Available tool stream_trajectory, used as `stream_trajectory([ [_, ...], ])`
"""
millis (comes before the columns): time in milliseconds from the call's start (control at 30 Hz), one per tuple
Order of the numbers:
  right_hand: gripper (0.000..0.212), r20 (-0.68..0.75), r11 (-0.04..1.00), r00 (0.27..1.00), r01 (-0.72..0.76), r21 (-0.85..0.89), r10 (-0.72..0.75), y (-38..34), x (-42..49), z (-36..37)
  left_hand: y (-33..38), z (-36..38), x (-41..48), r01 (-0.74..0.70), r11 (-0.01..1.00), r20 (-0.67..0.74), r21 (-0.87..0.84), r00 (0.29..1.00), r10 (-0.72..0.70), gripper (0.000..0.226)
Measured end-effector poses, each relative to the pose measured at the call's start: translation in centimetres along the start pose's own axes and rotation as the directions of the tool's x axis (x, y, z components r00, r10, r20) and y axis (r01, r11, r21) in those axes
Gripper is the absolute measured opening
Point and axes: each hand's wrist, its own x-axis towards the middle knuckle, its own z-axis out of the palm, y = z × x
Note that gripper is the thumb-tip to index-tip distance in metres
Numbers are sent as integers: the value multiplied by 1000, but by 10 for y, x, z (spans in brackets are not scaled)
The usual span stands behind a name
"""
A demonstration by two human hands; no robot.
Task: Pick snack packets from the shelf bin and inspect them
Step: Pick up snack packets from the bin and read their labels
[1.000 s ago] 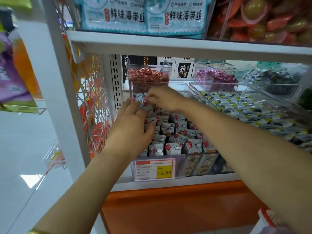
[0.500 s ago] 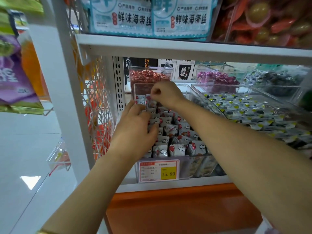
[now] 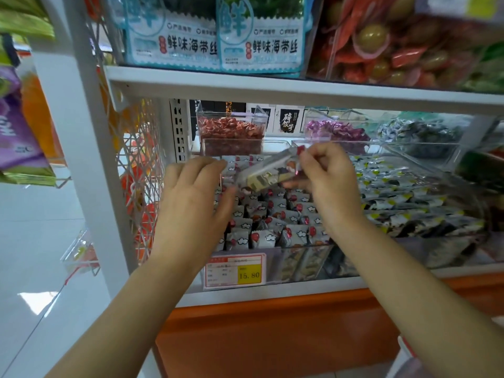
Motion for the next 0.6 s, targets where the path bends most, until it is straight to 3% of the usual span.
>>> stream_trajectory([
  [100, 13, -2, 969, 991, -133, 206, 136, 2, -17, -13, 12, -4, -4, 112, 967, 119, -228, 989, -86, 49],
  [200, 11, 4, 930, 979, -195, 310, 204, 2, -24, -20, 19, -4, -6, 234, 891, 218, -388, 963, -158, 38],
  [300, 13, 34, 904, 972, -229, 360, 233, 2, -26, -24, 20, -6, -5, 410, 680, 343, -608, 908, -241, 24],
  [400, 13, 119, 857, 963, -268, 441, 240, 2, -26, -27, 19, -7, -4, 522, 468, 434, -713, 853, -290, 28],
  [600, 9, 221, 813, 945, -321, 485, 242, 3, -25, -32, 18, -6, -2, 575, 225, 510, -787, 810, -288, 37],
])
